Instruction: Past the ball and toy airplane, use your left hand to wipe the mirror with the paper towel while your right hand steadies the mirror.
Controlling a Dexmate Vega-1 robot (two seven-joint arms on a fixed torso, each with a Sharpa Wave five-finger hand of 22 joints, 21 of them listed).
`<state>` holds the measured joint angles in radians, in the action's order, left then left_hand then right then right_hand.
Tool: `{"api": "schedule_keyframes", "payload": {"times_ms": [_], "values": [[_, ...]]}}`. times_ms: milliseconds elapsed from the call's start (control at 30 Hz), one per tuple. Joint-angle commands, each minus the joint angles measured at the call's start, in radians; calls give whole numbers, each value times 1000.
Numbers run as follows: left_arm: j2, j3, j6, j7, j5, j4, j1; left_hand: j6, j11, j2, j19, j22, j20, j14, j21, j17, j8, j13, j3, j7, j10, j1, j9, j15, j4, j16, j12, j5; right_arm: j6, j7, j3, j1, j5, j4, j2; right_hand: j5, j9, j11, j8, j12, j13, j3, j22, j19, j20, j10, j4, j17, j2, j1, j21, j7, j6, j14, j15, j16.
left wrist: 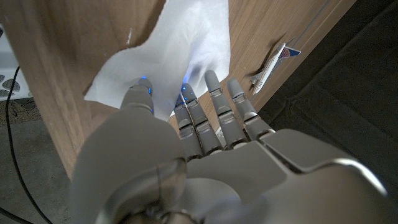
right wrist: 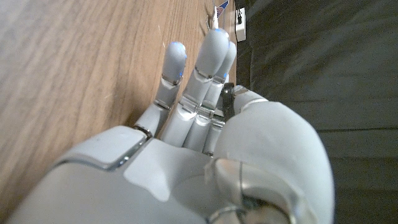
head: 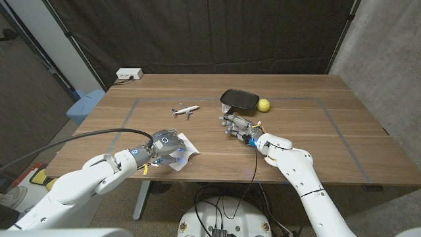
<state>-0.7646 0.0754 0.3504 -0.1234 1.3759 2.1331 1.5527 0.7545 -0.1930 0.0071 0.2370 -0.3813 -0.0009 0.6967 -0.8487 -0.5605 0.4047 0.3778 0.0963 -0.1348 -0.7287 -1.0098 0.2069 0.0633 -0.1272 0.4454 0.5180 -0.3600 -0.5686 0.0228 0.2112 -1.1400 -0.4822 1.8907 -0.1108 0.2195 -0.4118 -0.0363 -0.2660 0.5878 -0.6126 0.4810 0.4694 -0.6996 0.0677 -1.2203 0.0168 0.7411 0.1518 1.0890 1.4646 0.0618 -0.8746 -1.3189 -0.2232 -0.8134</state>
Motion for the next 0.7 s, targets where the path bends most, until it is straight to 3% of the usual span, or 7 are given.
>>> {"api": "schedule_keyframes", "payload": {"times_ms": [33,100,133,233,400,533,700], "values": [[-11,-20,-6,105,0,-64,-10,135,-6,64,50,-9,-11,122,-68,-22,43,-40,45,31,-141,-75,-12,161,-7,32,-1,51,8,-2,11,0,14,8,-10,4,-10,-87,-3,3,-3,-4,-4,7,140,-97,3,1,29,35,8,-41,-150,1,-5,2],[-6,-23,-10,174,-2,-89,-11,225,-7,121,76,-14,-20,198,-117,-38,74,-43,91,67,-235,-150,-12,161,-24,51,9,88,20,3,18,1,25,7,-20,4,-13,-88,-1,3,-6,-4,-8,11,140,-94,4,4,28,35,8,-42,-148,0,-5,0],[-6,-25,-14,185,-5,-94,-12,255,-2,131,89,-16,-18,229,-141,-45,83,-39,103,77,-272,-166,-14,162,-23,56,16,108,25,4,21,1,31,8,-24,4,-15,-89,-1,4,-9,-5,-9,11,140,-94,5,4,28,35,8,-45,-149,1,-5,1],[6,-31,-36,264,1,-115,-13,235,-1,143,101,-18,-13,269,-173,-55,69,-31,121,109,-325,-187,-14,161,-20,59,28,125,43,8,31,3,50,5,-36,4,-18,-92,0,6,-15,-6,-12,14,140,-90,6,8,27,34,9,-49,-147,2,-4,-1],[37,-43,-72,423,-14,-156,-24,237,-4,141,114,-18,-18,287,-196,-63,75,-22,125,120,-340,-189,0,161,-13,56,32,126,99,32,50,7,84,-13,-60,5,-26,-97,3,9,-23,-9,-21,24,140,-86,10,24,22,31,11,-58,-146,10,-4,-5],[80,-54,-96,565,-52,-193,-52,242,-6,137,119,-18,-21,299,-207,-69,80,-16,126,120,-349,-190,6,160,-11,57,35,124,198,76,68,10,117,-48,-85,6,-32,-102,5,13,-35,-10,-26,33,140,-80,13,39,21,28,11,-66,-145,15,-3,-11],[117,-69,-108,684,-105,-230,-94,250,-7,131,130,-16,-23,314,-221,-76,84,-10,126,121,-356,-191,8,161,-9,57,36,121,232,91,80,12,141,-53,-106,8,-40,-115,6,20,-47,-12,-31,38,141,-83,16,54,21,27,16,-70,-148,25,-3,-14]]}}
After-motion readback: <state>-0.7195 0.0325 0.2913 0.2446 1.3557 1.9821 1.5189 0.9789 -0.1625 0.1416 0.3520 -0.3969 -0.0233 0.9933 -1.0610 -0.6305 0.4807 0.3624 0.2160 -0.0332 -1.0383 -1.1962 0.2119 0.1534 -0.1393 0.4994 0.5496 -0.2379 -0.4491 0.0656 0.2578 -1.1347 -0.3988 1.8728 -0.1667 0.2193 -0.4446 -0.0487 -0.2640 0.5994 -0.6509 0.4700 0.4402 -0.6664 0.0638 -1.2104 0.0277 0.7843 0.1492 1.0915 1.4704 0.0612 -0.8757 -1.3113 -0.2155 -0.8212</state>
